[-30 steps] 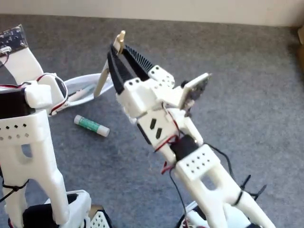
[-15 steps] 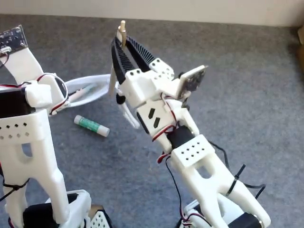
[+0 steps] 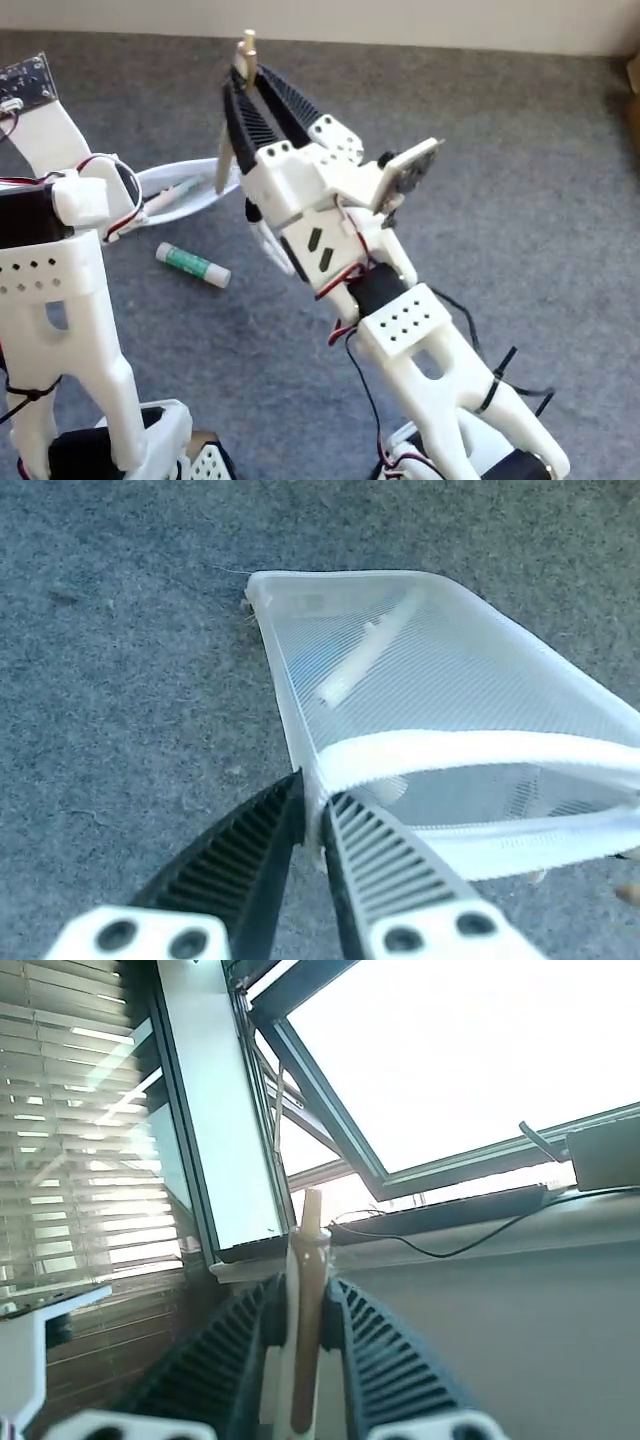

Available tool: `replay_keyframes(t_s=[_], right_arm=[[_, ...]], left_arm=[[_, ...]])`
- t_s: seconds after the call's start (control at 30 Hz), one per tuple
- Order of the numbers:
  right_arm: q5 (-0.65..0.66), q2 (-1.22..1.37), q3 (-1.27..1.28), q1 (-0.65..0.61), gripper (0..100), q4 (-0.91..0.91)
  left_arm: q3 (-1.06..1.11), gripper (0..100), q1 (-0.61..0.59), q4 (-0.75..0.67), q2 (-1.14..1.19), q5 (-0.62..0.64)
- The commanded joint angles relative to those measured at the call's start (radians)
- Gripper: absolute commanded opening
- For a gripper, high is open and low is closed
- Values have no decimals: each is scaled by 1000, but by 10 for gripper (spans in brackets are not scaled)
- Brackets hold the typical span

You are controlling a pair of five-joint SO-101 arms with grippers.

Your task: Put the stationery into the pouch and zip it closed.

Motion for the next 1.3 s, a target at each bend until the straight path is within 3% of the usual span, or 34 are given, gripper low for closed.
replay_keyframes(t_s=[0.0, 0.3, 0.63, 0.97, 1.27], right_arm=[[2, 36, -130, -16, 5, -22], [5, 194, -183, -16, 5, -99], [313, 240, 39, -148, 5, -320], [499, 197, 229, -208, 5, -335], [529, 197, 285, -206, 9, -332]], left_arm=[[-7, 8, -13, -5, -13, 2], [-7, 8, -13, -5, -13, 2], [-7, 8, -13, -5, -12, 2], [-7, 8, -13, -5, -12, 2], [-7, 8, -13, -18, -10, 2]])
